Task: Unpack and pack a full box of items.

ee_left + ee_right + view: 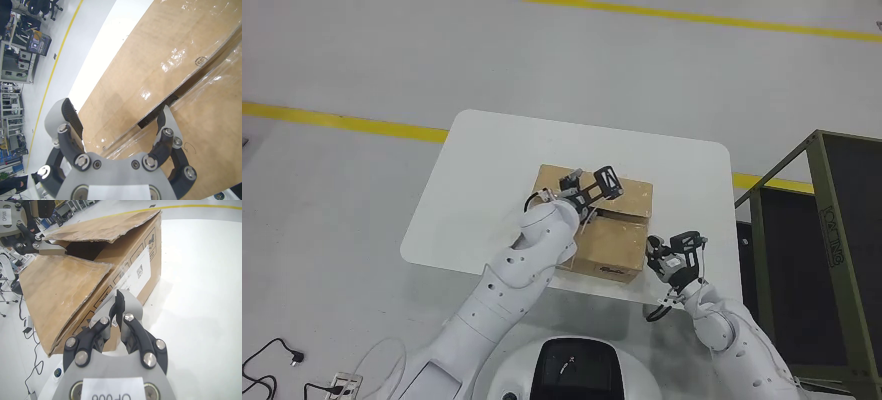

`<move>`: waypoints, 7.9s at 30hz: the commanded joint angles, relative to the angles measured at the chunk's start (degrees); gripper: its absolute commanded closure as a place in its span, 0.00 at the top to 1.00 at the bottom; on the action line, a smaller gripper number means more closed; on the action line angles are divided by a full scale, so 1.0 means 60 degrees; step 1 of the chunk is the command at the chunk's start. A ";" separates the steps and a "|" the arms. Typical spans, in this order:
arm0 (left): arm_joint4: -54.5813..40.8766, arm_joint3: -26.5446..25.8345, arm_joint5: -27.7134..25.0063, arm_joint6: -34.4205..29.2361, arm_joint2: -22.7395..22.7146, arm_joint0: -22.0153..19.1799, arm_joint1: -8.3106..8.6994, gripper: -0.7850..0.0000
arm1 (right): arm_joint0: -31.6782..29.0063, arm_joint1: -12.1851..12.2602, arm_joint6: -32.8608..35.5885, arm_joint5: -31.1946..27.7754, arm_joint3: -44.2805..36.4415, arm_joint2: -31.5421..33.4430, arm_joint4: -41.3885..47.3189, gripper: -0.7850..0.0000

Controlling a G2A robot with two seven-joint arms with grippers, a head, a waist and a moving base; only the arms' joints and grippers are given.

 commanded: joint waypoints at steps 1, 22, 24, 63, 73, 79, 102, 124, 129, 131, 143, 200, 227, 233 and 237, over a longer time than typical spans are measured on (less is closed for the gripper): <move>0.0190 0.0087 0.0163 0.0160 0.0048 -0.0016 -0.0009 0.00 | -0.0004 0.0001 -0.0010 0.0000 -0.0004 -0.0004 0.0006 0.00; 0.0334 -0.0159 -0.0093 0.0492 -0.0144 0.0018 -0.0031 0.00 | -0.0378 0.0153 -0.0002 -0.0099 -0.0787 0.0658 0.0118 0.00; 0.0338 -0.0406 -0.0283 0.0384 -0.0205 0.0078 -0.0008 0.00 | -0.0463 0.0179 0.0057 -0.0119 -0.0906 0.0769 0.0124 0.00; -0.0357 -0.2143 -0.2223 -0.1160 -0.0411 0.0262 0.0051 0.00 | -0.1421 0.0376 0.0067 -0.0011 -0.1964 0.1668 0.0564 0.00; -0.0291 -0.2309 -0.2365 -0.1095 -0.0447 0.0412 0.0095 0.00 | -0.0994 0.0323 0.0312 -0.0005 -0.1034 0.1173 0.0395 0.00; -0.0179 -0.2337 -0.2311 -0.1029 -0.0430 0.0430 0.0106 0.00 | -0.0836 0.0279 0.0393 -0.0316 -0.0661 0.0669 0.0126 0.00; 0.0097 -0.0543 -0.0517 -0.0059 0.0000 -0.0939 -0.0218 1.00 | -0.1425 0.0409 0.0644 -0.0603 -0.1418 0.0986 0.0385 0.04; -0.1014 0.4899 0.2010 0.1686 0.1415 -0.3698 -0.1614 1.00 | -0.2015 0.0469 0.0108 0.0076 -0.2243 0.1465 0.0483 0.07; -0.1180 0.5846 0.2310 0.1944 0.1631 -0.4024 -0.1933 1.00 | -0.2143 0.0480 0.0100 0.0295 -0.2409 0.1555 0.0383 0.08; -0.1268 0.6142 0.2474 0.2003 0.1667 -0.4131 -0.2045 1.00 | -0.2188 0.0480 0.0075 0.0401 -0.2447 0.1578 0.0370 0.06; -0.1711 0.7571 0.3322 0.2386 0.1811 -0.4435 -0.2637 1.00 | -0.2384 0.0482 -0.0072 0.0616 -0.2661 0.1728 0.0443 0.12; -0.1151 -0.2504 -0.0425 -0.0315 -0.2277 0.0897 -0.0340 1.00 | -0.2349 0.0476 -0.0150 0.0377 -0.3364 0.1835 0.0686 0.00; -0.1440 -0.4521 0.0159 -0.0500 -0.3763 0.2461 0.0037 1.00 | 0.1842 0.0239 0.0759 0.0525 -0.1278 -0.0058 -0.0833 0.00; -0.1440 -0.4521 0.0159 -0.0500 -0.3763 0.2461 0.0037 1.00 | 0.3345 0.0048 0.0741 0.0659 0.0598 -0.0661 -0.0824 0.00; -0.1440 -0.4521 0.0159 -0.0500 -0.3763 0.2461 0.0037 1.00 | 0.4034 -0.0062 0.0677 0.0701 0.1506 -0.0897 -0.0662 0.00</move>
